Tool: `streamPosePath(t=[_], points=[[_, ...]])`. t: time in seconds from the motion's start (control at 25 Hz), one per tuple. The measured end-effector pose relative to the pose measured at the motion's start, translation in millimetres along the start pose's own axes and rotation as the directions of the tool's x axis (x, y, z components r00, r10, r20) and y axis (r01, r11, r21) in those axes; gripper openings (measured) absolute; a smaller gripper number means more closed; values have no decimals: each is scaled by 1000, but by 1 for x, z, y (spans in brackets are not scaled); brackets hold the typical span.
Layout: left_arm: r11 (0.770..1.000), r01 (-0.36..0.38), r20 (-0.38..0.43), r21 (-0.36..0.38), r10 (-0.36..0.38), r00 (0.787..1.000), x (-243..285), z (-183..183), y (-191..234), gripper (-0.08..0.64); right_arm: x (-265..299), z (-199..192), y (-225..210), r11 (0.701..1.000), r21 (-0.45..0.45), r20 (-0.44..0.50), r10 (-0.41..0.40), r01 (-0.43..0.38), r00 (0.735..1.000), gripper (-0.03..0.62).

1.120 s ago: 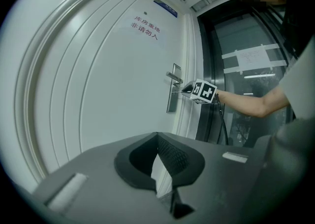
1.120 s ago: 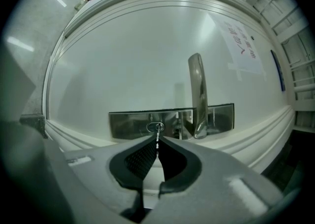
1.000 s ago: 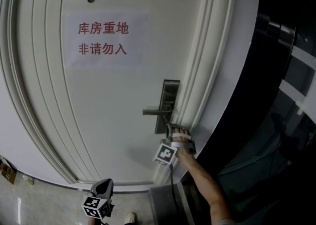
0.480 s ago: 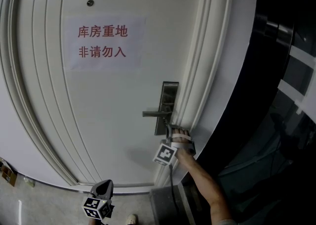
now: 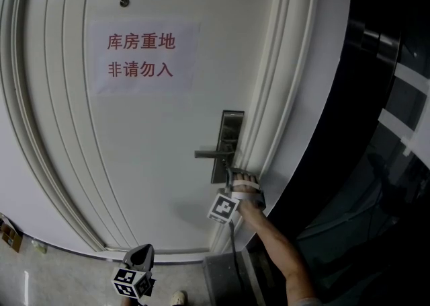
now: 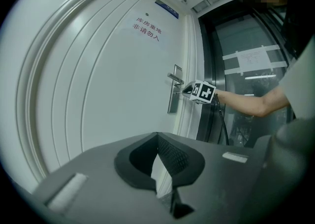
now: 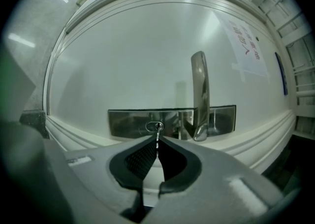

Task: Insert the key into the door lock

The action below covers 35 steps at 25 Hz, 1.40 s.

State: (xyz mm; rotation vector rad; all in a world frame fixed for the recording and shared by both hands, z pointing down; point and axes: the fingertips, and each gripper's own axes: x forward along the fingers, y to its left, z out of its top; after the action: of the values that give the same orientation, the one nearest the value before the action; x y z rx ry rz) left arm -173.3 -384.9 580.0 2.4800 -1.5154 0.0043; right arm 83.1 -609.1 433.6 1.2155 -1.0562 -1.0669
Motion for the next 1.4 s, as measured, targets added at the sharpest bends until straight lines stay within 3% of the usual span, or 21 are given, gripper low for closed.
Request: streamPosePath(t=[1.4], points=[[1000,-11,-6,-6,11,1000,5,0,10,2,18,17,-1,998,43,44,-51,49,998,12]])
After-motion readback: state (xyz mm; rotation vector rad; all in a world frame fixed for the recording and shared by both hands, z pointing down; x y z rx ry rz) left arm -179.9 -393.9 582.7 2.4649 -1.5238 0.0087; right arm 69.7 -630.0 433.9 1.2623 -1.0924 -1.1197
